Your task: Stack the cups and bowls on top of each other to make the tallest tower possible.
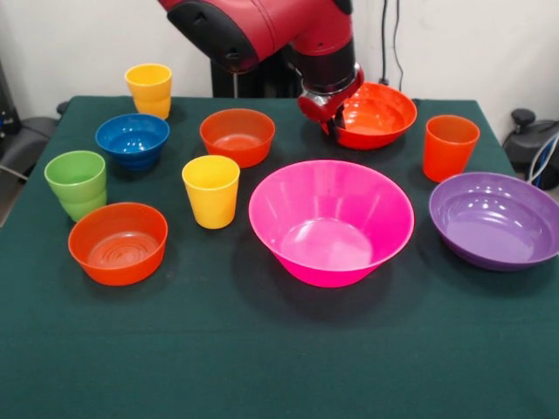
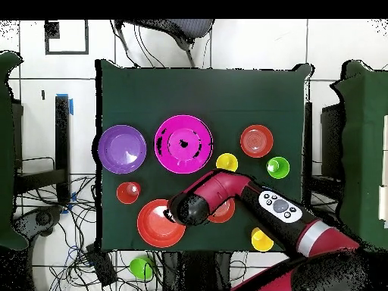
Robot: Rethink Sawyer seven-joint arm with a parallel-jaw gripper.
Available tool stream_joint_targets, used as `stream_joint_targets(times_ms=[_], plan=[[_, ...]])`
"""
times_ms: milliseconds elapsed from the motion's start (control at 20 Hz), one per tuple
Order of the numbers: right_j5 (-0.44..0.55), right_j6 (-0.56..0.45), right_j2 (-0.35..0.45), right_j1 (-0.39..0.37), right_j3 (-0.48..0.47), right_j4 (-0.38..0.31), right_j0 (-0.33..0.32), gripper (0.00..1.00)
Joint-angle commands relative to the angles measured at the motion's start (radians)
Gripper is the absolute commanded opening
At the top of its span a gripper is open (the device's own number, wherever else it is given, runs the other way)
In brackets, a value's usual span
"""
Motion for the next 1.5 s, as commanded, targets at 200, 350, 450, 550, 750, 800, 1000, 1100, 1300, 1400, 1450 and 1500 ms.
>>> stream_joint_targets(times_ms=[200, 350, 450, 550, 750, 800, 1000, 1100, 1300, 1400, 1450, 1500], plan=[[0.026, -0.212, -0.022, -0.011, -0.074, -0.057, 0.032, 0.0], [0.067, -0.244, 0.053, -0.092, -0.029, 0.038, -0.015, 0.0], [0.101, -0.282, 0.111, -0.141, -0.006, 0.11, -0.056, 0.0], [0.107, -0.285, 0.165, -0.182, 0.007, 0.162, -0.089, 0.0], [0.131, -0.283, 0.231, -0.215, 0.011, 0.232, -0.126, 0.0], [0.14, -0.276, 0.243, -0.226, 0.009, 0.249, -0.126, 0.0], [0.116, -0.239, 0.279, -0.261, 0.007, 0.266, -0.125, 0.0], [0.12, -0.227, 0.287, -0.266, -0.005, 0.285, -0.123, 0.0], [0.148, -0.241, 0.307, -0.279, -0.042, 0.32, -0.12, 0.0], [0.103, -0.238, 0.291, -0.286, -0.071, 0.269, -0.102, 0.0], [0.101, -0.247, 0.285, -0.285, -0.084, 0.253, -0.096, 0.0], [0.086, -0.239, 0.279, -0.29, -0.103, 0.236, -0.09, 0.0]])
